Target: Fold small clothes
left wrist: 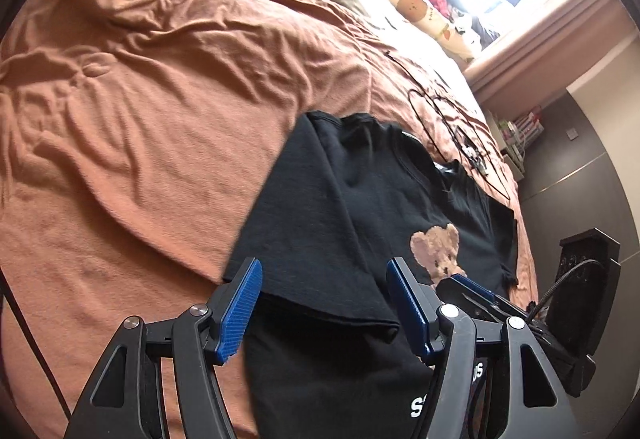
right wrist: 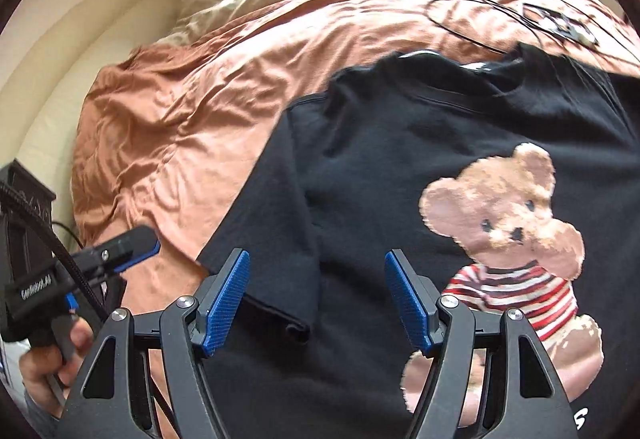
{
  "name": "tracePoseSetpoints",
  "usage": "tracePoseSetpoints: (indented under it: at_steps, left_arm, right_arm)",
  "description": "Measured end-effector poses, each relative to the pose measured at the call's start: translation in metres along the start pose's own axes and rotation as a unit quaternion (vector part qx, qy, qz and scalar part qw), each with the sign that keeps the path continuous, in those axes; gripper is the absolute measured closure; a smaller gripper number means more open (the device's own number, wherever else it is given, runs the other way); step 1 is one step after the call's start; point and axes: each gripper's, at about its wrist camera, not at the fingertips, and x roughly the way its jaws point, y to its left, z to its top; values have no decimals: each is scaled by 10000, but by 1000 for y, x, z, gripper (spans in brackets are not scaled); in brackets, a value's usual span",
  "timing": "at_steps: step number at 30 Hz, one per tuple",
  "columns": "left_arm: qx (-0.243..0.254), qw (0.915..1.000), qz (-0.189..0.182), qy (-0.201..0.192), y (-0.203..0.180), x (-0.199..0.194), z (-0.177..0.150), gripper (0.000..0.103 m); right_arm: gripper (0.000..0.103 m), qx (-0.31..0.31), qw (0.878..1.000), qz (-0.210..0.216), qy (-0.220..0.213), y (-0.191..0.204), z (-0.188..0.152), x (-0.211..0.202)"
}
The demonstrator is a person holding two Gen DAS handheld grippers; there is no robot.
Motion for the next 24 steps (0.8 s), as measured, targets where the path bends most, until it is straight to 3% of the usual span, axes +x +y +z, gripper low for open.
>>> tracePoseSetpoints:
  at_steps: [6, 12, 22, 24]
  left_arm:
    - [-135, 9994, 294, -96, 38, -14, 0, 49]
    - [-319, 9985, 442, -93, 74, -22, -1, 60]
    - [-572, 9967, 570, -102, 115, -27, -4, 60]
    - [-585, 9966, 578, -95, 118, -27, -5, 60]
  right_arm:
    - [35, -586, 9982, 73, 88, 38, -2, 25]
    - [38, -1024, 9936, 178, 443, 73, 5, 72]
    - [38, -1424, 9857, -98, 895, 103, 6, 149]
    - [47, -1454, 9853, -291, 848, 104, 7, 157]
